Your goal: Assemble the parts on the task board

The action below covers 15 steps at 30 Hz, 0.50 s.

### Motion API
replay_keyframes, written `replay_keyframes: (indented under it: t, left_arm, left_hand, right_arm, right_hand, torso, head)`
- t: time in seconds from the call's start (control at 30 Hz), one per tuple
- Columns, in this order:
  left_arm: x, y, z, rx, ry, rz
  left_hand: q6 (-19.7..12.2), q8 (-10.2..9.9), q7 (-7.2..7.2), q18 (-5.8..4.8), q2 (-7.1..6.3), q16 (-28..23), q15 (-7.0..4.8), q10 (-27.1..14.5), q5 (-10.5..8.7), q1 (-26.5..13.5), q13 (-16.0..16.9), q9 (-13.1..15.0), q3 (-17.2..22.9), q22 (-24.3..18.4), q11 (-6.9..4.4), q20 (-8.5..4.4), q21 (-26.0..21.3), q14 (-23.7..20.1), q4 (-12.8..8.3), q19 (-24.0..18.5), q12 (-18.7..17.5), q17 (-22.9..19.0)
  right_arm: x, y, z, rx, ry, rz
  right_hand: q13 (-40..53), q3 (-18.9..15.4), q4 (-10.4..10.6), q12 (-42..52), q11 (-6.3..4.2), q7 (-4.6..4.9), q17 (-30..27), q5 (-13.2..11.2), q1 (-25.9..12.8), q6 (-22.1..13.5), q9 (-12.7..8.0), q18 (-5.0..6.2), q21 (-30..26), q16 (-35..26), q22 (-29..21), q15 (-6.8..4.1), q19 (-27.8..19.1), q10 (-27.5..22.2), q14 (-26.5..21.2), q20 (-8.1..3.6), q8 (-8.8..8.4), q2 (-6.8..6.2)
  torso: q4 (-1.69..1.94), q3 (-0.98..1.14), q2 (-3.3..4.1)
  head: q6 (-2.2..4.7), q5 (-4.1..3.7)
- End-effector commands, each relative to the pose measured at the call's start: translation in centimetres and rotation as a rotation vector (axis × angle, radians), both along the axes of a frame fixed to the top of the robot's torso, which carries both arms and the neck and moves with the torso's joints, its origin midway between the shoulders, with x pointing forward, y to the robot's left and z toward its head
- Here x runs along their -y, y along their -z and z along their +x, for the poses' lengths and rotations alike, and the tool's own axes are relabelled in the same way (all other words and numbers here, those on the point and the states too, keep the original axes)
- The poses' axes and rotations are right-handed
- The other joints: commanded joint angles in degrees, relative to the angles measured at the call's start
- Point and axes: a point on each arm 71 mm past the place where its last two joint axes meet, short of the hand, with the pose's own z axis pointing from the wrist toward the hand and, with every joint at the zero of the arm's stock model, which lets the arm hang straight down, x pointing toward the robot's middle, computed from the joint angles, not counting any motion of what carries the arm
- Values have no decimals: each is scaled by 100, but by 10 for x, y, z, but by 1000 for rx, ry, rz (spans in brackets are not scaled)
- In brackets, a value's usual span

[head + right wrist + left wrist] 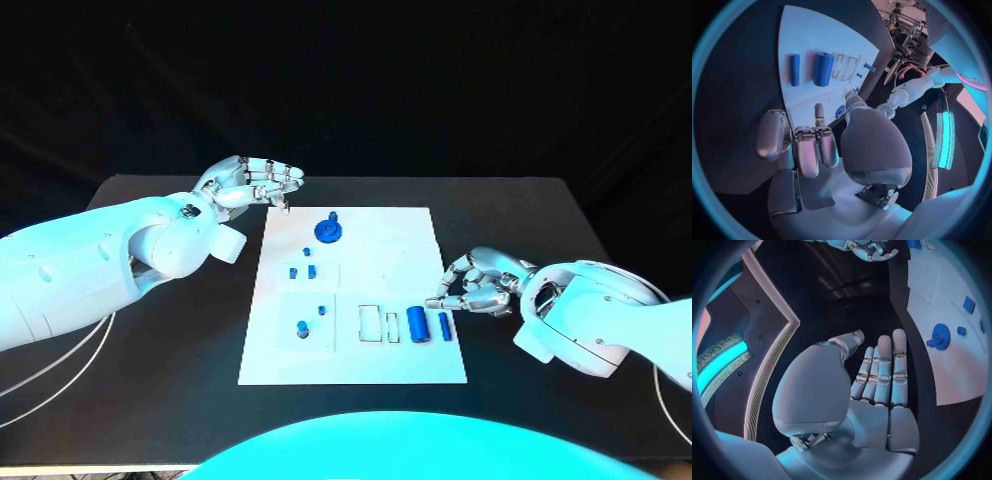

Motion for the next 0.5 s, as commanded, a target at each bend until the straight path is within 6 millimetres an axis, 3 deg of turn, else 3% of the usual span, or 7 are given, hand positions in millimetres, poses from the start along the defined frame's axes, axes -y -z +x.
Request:
replay_keyframes:
  t: [0.03, 0.5]
  left_arm:
    - [2, -1, -1, 6, 10, -16]
    - [-1, -1, -1, 4, 8, -13]
  left_hand:
    - [-49, -21, 47, 35, 10, -15, 17, -50, -1, -9, -5, -10, -34, -8, 9, 50, -39, -35, 10, 2, 37, -10]
    - [-49, -21, 47, 35, 10, -15, 17, -50, -1, -9, -5, -10, -34, -8, 9, 50, -39, -35, 10, 2, 37, -10]
  right_arm:
    - [-1, 9, -5, -49, -9, -90]
    - [-15, 25, -10, -71, -31, -107]
  right_hand:
    - [1154, -110, 2, 23, -27, 0, 1032, 17, 9, -41, -16, -111, 23, 35, 254, 6, 48, 385, 505, -14, 35, 82]
    - [1239, -322, 5, 66, -49, -27, 1074, 22, -30, 34, -38, -125, 95, 44, 308, -9, 76, 440, 513, -24, 111, 172]
  torso:
    - [11, -4, 7]
    - [4, 0, 3]
  head:
    - [-1, 6]
    - [-1, 18]
